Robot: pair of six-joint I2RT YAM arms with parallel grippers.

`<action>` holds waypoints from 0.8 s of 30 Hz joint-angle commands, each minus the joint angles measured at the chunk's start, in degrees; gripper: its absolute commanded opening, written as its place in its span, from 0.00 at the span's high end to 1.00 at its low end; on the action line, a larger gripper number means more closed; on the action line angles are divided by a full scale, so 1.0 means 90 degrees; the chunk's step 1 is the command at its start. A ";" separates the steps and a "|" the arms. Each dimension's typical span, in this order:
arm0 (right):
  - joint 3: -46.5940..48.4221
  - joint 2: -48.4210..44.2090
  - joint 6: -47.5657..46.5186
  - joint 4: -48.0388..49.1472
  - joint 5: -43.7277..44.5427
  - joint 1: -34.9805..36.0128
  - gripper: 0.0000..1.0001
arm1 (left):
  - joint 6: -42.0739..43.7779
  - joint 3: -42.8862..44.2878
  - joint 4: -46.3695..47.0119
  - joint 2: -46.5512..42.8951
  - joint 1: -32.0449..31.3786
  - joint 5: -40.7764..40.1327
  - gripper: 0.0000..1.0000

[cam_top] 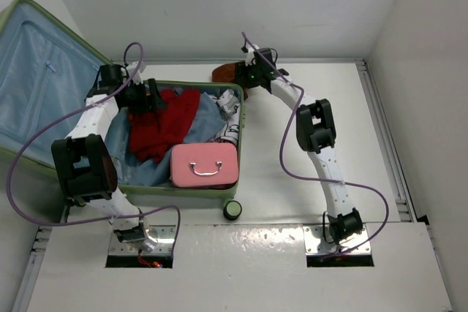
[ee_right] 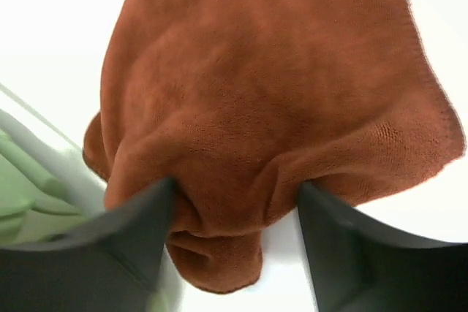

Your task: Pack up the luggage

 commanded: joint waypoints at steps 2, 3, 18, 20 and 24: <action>0.0549 0.0363 0.0182 -0.1350 0.0103 -0.0012 0.58 | 0.0024 0.0499 -0.0325 -0.0319 0.0246 0.0079 0.23; 0.0491 0.0304 0.0250 -0.1392 0.0133 -0.0031 0.67 | 0.0024 0.0566 -0.0325 -0.0319 0.0314 0.0079 0.23; -0.0397 -0.2400 0.0973 -0.1355 -0.0052 -0.1379 1.00 | 0.0083 0.0508 -0.0443 -0.0554 0.0695 0.0274 0.23; -0.0680 -0.2963 0.1207 -0.0799 -0.0402 -0.1369 1.00 | 0.0142 0.0441 -0.0443 -0.0622 0.0754 0.0333 0.23; -0.0945 -0.3377 0.1675 -0.0416 -0.0989 -0.1048 1.00 | 0.0142 0.0440 -0.0443 -0.0739 0.0890 0.0391 0.23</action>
